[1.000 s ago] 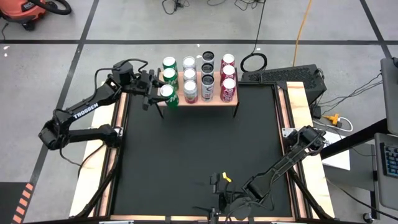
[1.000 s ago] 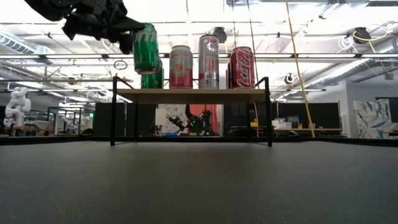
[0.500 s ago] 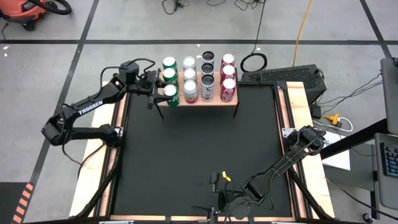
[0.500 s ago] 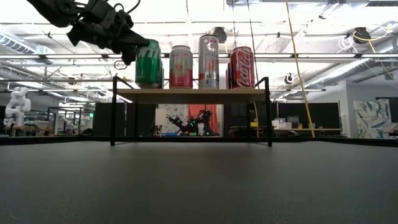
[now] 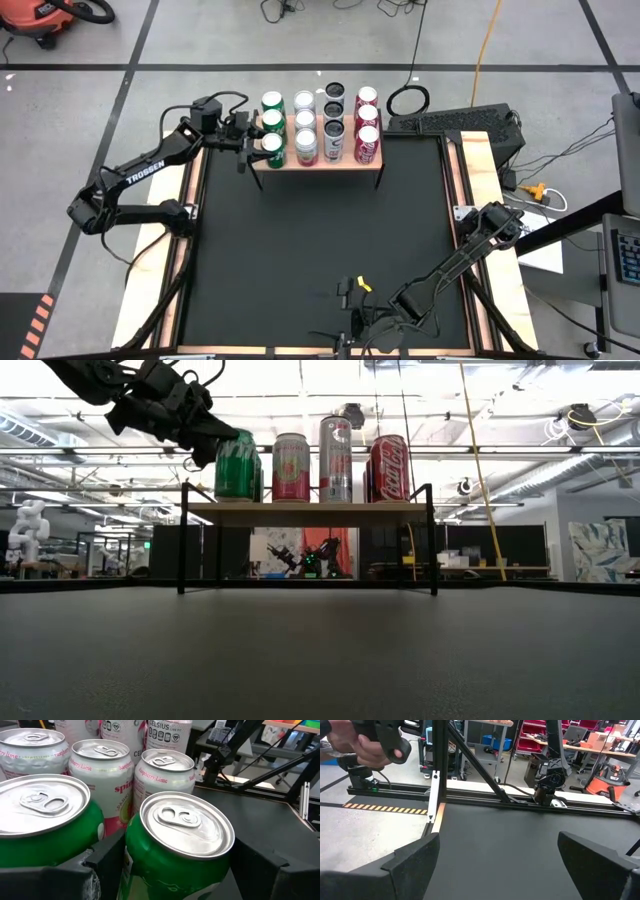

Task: Place canned beverage on shelf
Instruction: Put the green soda can aligned with the other green soda cans on the shelf

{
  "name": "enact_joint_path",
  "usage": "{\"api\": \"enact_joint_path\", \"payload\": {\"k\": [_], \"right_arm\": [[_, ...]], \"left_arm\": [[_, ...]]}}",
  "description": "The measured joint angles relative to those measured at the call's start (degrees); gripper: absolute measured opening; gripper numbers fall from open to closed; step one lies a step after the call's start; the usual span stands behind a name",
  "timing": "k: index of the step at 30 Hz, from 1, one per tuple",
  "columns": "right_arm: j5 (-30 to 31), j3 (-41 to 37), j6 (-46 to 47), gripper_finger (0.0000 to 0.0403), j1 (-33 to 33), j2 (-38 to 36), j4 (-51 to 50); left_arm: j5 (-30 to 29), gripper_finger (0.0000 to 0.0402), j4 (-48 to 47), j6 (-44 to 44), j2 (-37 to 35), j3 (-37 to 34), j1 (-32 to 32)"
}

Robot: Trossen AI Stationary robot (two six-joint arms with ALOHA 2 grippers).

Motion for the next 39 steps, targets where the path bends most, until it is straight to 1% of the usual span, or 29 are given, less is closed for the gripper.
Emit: {"api": "enact_joint_path", "payload": {"k": [11,18,20,32,39], "right_arm": [[0.0,0.0,0.0,0.0384,0.0,0.0,0.0],[0.0,0.0,0.0,0.0384,0.0,0.0,0.0],[0.0,0.0,0.0,0.0384,0.0,0.0,0.0],[0.0,0.0,0.0,0.0384,0.0,0.0,0.0],[0.0,0.0,0.1,0.0384,0.0,0.0,0.0]], "left_arm": [[-1.4,0.0289,0.0,0.2,0.0,0.0,0.0],[-1.6,0.0333,0.0,-0.1,0.0,0.0,0.0],[-1.6,0.0339,0.0,-0.1,0.0,0.1,0.0],[-2.9,0.0342,0.1,0.2,0.0,0.1,0.0],[-3.2,0.0342,0.0,-0.2,-1.6,0.1,0.0]]}}
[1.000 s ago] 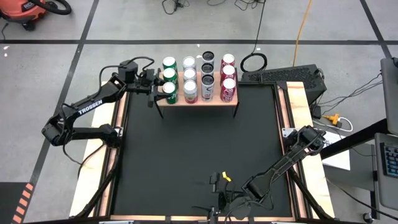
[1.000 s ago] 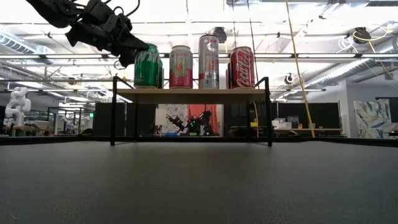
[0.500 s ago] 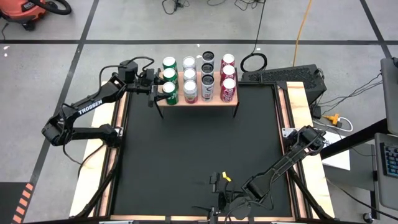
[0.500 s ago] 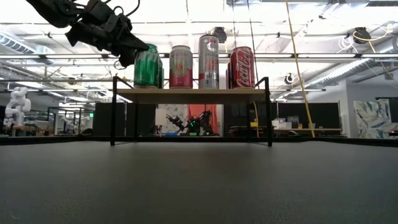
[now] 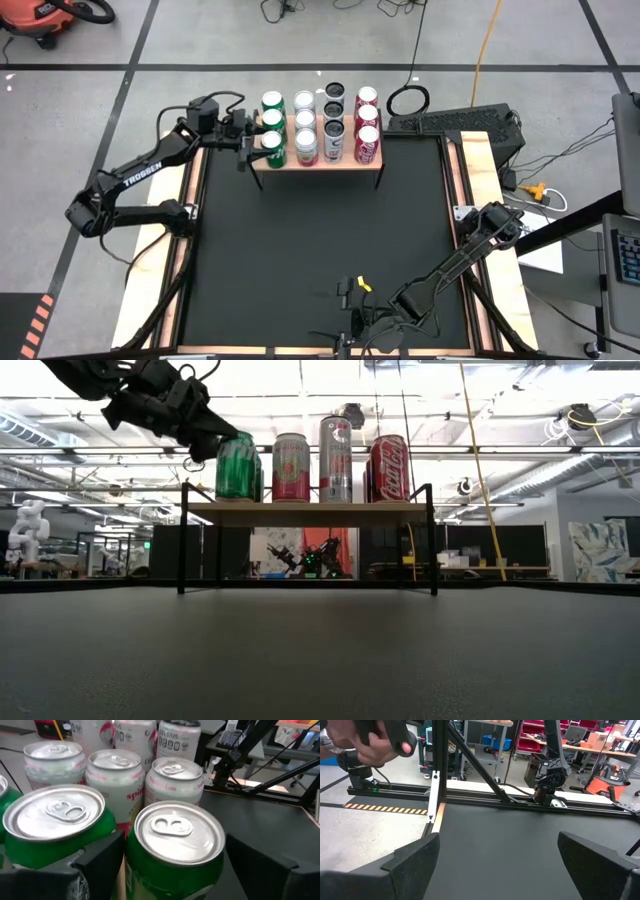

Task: Place canned beverage on shelf
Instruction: Put the green soda can aligned with the other green soda cans on the shelf

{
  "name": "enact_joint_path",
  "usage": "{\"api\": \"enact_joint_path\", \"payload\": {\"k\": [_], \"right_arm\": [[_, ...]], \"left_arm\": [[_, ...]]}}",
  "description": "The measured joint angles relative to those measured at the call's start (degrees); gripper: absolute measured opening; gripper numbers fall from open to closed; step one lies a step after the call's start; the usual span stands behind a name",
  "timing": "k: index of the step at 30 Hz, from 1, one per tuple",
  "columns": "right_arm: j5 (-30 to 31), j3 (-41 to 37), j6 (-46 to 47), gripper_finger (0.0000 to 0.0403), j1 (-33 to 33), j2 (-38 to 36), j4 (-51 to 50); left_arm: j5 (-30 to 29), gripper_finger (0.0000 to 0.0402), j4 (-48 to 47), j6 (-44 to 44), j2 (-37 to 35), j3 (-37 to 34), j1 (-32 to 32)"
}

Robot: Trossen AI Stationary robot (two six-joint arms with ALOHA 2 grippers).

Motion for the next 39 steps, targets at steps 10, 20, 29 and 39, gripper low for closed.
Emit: {"api": "enact_joint_path", "payload": {"k": [10,20,29,39], "right_arm": [[0.0,0.0,0.1,0.0384,0.0,0.0,0.0],[0.0,0.0,0.1,0.0384,0.0,0.0,0.0],[0.0,0.0,-0.7,0.0384,-0.5,0.0,0.0],[0.0,0.0,-0.7,0.0384,-0.5,0.0,0.0]], "left_arm": [[-2.4,0.0342,0.0,-1.6,-6.3,0.0,0.0],[-6.5,0.0342,-2.6,-6.2,-18.4,0.0,-3.2],[-12.1,0.0342,-19.0,-3.4,-22.4,-0.2,-18.4],[-26.4,0.033,-3.9,-3.6,-22.0,-15.2,-28.6]]}}
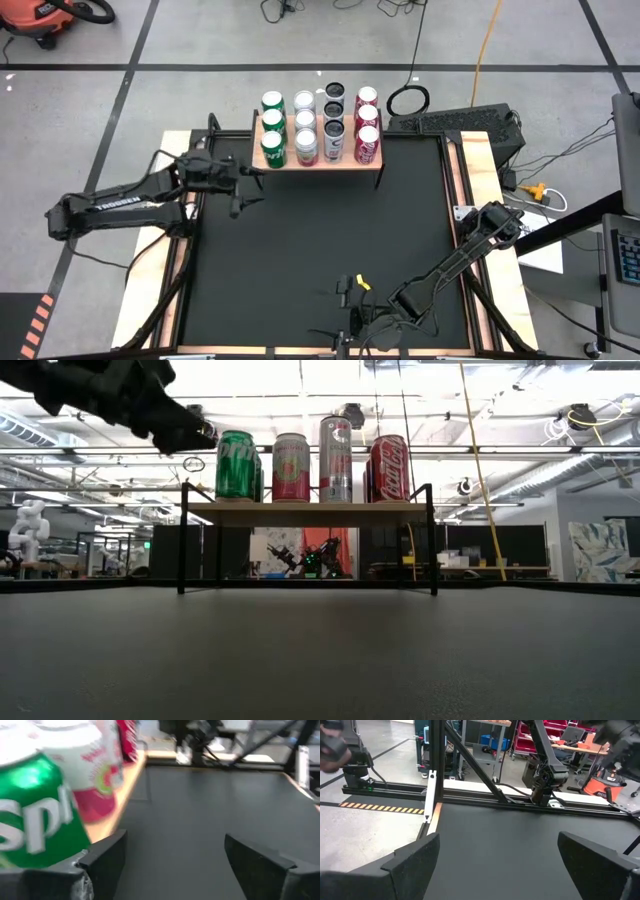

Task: Place canned beverage on shelf
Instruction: Put the green soda can aligned with the other green soda cans on the shelf

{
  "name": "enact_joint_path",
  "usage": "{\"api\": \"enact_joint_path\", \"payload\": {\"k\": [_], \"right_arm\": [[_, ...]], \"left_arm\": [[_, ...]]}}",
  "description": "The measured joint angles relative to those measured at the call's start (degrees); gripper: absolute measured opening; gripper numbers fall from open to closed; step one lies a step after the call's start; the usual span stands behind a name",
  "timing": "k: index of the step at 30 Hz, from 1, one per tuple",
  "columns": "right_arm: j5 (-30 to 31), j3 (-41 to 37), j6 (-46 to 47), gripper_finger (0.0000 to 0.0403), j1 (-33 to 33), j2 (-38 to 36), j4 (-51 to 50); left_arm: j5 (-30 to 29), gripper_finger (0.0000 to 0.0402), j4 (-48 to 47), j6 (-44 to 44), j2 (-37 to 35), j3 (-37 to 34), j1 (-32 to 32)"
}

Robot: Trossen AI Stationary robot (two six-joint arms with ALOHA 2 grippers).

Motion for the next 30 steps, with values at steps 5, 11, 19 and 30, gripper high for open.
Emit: {"api": "enact_joint_path", "payload": {"k": [5,11,19,30], "right_arm": [[0.0,0.0,0.1,0.0384,-0.1,0.0,0.0],[0.0,0.0,-0.2,0.0384,-0.9,0.0,0.1],[0.0,0.0,-0.1,0.0384,-1.7,0.0,0.2],[0.0,0.0,0.4,0.0384,-1.6,0.0,0.2]], "left_arm": [[-6.9,0.0292,7.1,-0.6,0.5,-3.4,-1.0],[-7.4,0.0257,11.6,-0.6,4.3,-4.4,-1.0],[-10.3,0.0222,17.0,0.5,10.4,-4.5,-1.0],[-14.6,0.0208,18.8,1.0,12.1,-4.5,-1.0]]}}
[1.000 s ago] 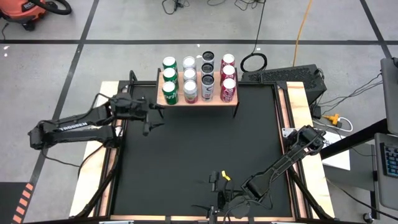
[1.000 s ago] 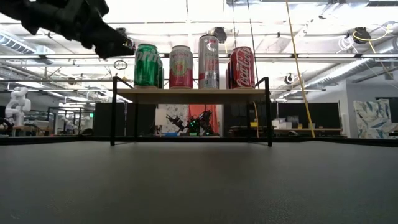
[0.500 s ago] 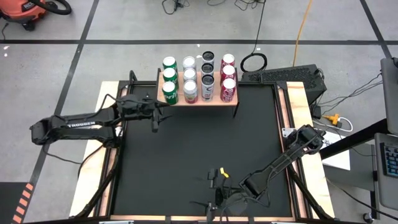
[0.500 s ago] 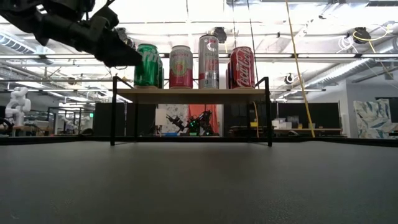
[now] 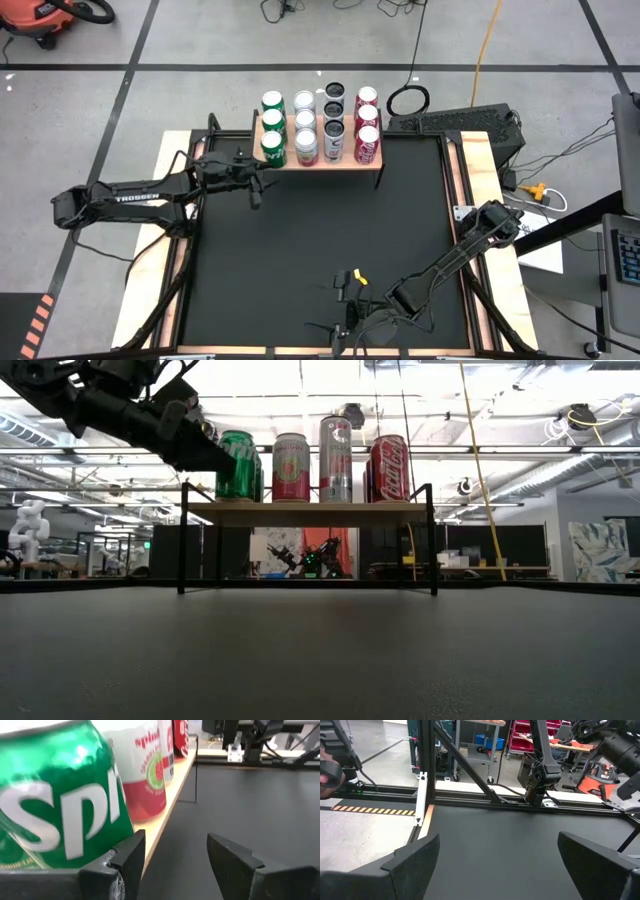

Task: Place canned beverage on shelf
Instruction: Put the green soda can aligned with the other green soda cans on the shelf

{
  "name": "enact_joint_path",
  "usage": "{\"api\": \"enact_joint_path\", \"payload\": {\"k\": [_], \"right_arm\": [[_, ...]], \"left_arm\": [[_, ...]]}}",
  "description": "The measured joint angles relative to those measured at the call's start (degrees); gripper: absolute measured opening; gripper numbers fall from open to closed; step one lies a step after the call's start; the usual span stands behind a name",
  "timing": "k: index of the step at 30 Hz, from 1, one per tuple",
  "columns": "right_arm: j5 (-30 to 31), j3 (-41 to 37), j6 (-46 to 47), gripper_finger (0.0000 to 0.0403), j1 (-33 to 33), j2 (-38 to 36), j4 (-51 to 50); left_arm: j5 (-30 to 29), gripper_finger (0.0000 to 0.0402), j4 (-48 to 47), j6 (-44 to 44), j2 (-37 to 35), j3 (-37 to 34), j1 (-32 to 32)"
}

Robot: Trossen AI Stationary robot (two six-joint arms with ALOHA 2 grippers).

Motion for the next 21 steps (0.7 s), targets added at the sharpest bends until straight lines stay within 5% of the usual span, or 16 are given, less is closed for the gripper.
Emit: {"api": "enact_joint_path", "payload": {"k": [21], "right_arm": [[0.0,0.0,0.5,0.0384,0.3,0.0,-0.1]], "left_arm": [[-3.4,0.0208,2.0,1.0,0.0,0.0,0.0]]}}
